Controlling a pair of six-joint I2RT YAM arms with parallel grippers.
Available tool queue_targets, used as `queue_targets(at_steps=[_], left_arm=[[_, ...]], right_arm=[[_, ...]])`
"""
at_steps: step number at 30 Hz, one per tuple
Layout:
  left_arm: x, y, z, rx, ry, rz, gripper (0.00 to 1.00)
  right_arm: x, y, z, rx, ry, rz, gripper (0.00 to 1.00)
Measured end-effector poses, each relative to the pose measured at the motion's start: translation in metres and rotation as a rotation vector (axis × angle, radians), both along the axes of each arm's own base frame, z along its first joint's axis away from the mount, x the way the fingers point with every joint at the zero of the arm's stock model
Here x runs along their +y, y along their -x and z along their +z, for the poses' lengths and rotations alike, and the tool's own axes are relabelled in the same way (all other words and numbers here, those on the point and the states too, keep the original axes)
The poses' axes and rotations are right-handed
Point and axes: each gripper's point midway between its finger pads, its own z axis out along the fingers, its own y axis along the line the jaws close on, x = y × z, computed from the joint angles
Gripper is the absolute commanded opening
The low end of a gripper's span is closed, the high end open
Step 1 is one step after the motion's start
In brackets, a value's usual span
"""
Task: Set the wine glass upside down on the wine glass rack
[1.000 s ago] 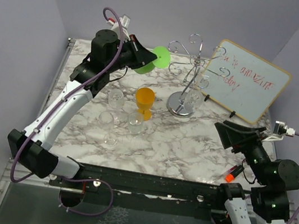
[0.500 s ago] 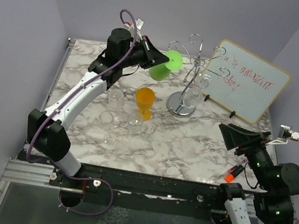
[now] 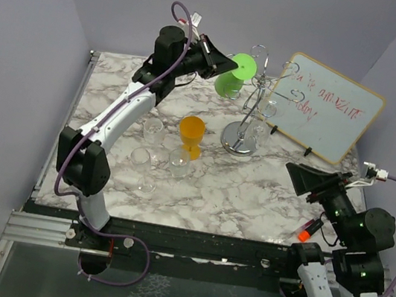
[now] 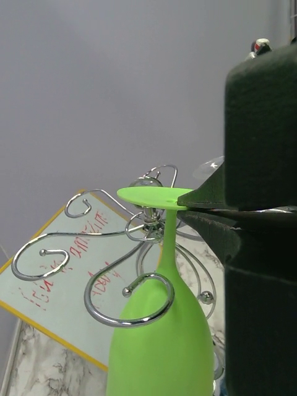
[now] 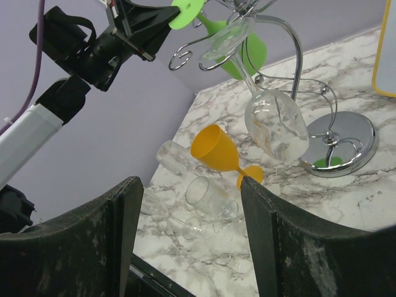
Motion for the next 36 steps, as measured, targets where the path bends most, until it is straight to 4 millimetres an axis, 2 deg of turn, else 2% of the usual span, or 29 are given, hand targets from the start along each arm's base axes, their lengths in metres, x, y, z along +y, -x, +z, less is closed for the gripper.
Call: queue_targets(at_steps=[6, 12, 24, 31, 36], left_arm=[[-0.006, -0.013, 0.008, -0.009, 0.017, 0.001, 0.0], [-0.006, -0.026, 0.008, -0.005, 0.019, 0.01, 0.0], [0.024, -0.049, -0.003, 0.033, -0.003, 0.101, 0.0], [0.039, -0.048, -0.016, 0.067, -0.013, 0.133, 0.0], [0.041, -0.037, -0.027, 0.09, 0.003, 0.11, 0.0]], right_arm=[[0.001, -0.004, -0.002, 0.014, 0.002, 0.001, 0.69], [0.0, -0.002, 0.006, -0.02, -0.004, 0.001, 0.69], [-0.003, 0.008, 0.011, -0.044, -0.01, -0.01, 0.69], [-0.009, 0.013, 0.019, -0.065, -0.017, -0.041, 0.69], [-0.011, 0.012, 0.018, -0.063, -0.019, -0.055, 0.69]])
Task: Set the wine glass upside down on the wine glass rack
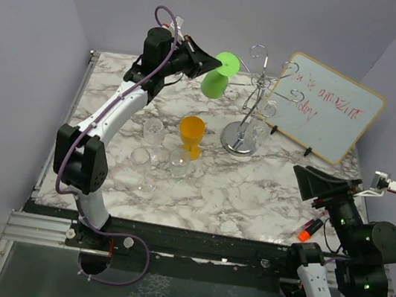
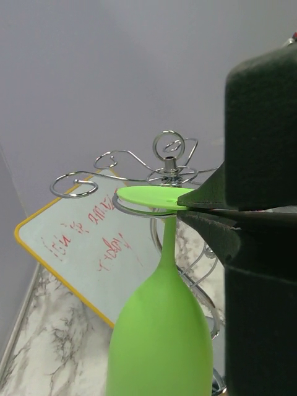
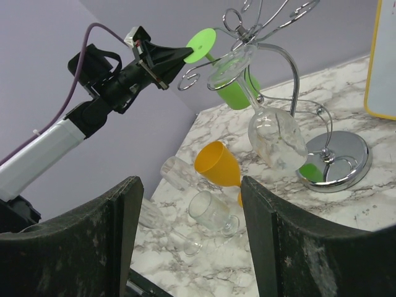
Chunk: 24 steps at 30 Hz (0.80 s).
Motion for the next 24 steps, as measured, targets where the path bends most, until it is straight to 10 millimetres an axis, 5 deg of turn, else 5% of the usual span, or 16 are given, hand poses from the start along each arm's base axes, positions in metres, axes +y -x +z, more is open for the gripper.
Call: queue_targets(at_steps=[8, 19, 24], left_arm=[[-0.002, 0.018, -0.006, 0.004, 0.031, -0.049, 0.15], [0.0, 0.031, -0.002, -0.025, 0.005, -0.089, 0.59], [0.015, 0.054, -0.006, -0.053, -0.04, -0.076, 0.78]], right_arm=[[0.0, -0.001, -0.002, 0.004, 0.0, 0.0, 0.69], [-0.001, -0.012, -0.011, 0.06, -0.026, -0.017, 0.69], [-0.002, -0.021, -0.021, 0.117, -0.029, -0.037, 0.72]])
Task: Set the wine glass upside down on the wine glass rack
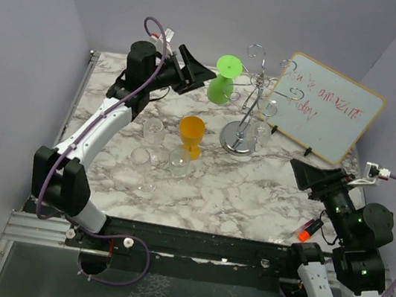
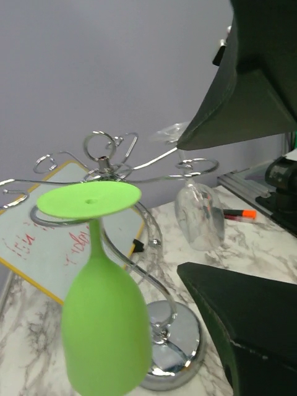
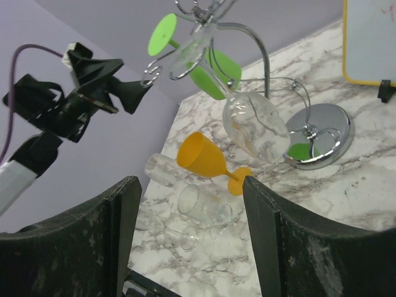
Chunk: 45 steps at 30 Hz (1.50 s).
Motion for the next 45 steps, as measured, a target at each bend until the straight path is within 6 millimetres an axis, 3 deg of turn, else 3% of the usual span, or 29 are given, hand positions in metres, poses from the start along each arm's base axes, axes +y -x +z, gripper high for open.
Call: queue_targets(at_steps=[6, 11, 19, 22, 31, 36, 41, 45], left_arm=[[0.026, 0.033, -0.024, -0.026, -0.113, 0.058, 0.82], [0.049, 0.058, -0.046, -0.034, -0.247, 0.107, 0.81], [0.069, 0.095, -0.035, -0.195, -0.402, 0.094, 0.73], [0.061, 0.1, -0.044, -0.221, -0.452, 0.044, 0.73], [-0.004, 0.108, -0.121, -0.168, -0.654, -0.131, 0.74], [0.004, 0.091, -0.137, -0.15, -0.746, -0.058, 0.74], [0.005, 0.082, -0.139, -0.15, -0.766, -0.038, 0.67], [0.002, 0.078, -0.156, -0.114, -0.786, -0.051, 0.64]], right_arm=[[-0.004, -0.013, -0.027, 0.127, 0.019, -0.034, 0.73], [-0.006, -0.012, -0.036, 0.135, 0.021, -0.046, 0.73], [-0.008, -0.009, -0.057, 0.141, 0.021, -0.058, 0.72], [-0.009, -0.011, -0.063, 0.153, 0.023, -0.065, 0.71], [-0.008, -0.017, -0.09, 0.219, 0.014, -0.067, 0.7], [-0.007, -0.02, -0.103, 0.253, 0.007, -0.068, 0.69], [-0.007, -0.02, -0.104, 0.253, 0.004, -0.068, 0.69], [-0.007, -0.021, -0.105, 0.253, 0.002, -0.068, 0.68]])
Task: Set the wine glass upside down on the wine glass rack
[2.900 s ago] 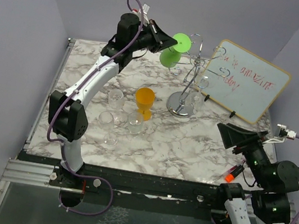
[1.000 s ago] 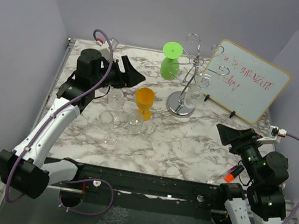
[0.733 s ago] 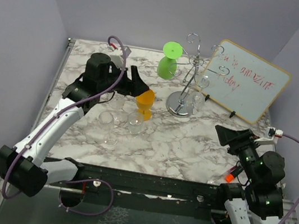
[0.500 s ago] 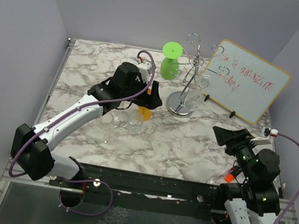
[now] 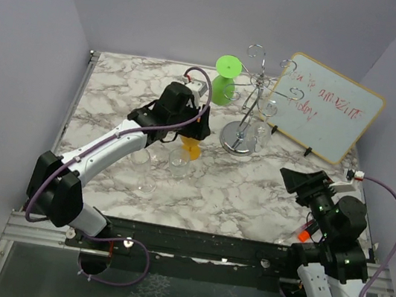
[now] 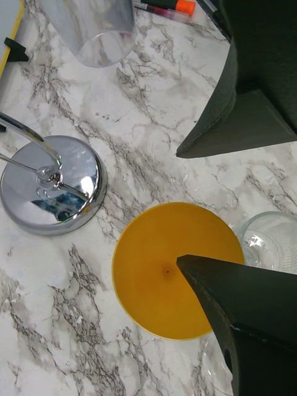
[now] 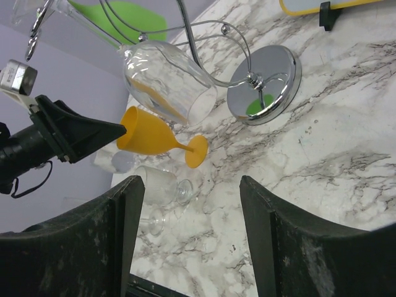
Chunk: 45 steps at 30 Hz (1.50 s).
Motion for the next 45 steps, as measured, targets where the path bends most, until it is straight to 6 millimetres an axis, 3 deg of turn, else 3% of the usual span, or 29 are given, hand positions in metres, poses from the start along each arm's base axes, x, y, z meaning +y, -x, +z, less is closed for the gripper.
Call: queue_targets(at_steps=[4, 10, 27, 30, 38, 45], left_arm=[[-0.002, -0.008, -0.007, -0.002, -0.008, 0.021, 0.63], [-0.009, -0.019, -0.005, -0.037, 0.013, 0.03, 0.54], [-0.014, -0.017, -0.027, -0.055, -0.079, 0.038, 0.33], [-0.014, -0.016, -0.031, -0.051, -0.096, 0.043, 0.28], [-0.015, -0.015, -0.032, -0.055, -0.105, 0.042, 0.01], [-0.017, -0.012, -0.025, -0.07, -0.094, 0.03, 0.0]], right_arm=[[0.001, -0.002, -0.001, -0.006, -0.003, 0.002, 0.67], [0.003, -0.004, -0.004, 0.0, -0.004, 0.011, 0.66], [0.004, -0.004, -0.003, -0.005, -0.008, 0.017, 0.65], [0.004, -0.004, -0.003, -0.005, -0.009, 0.02, 0.65], [0.007, -0.003, -0.005, 0.007, -0.028, 0.028, 0.65], [0.009, -0.004, -0.011, 0.026, -0.047, 0.031, 0.65]])
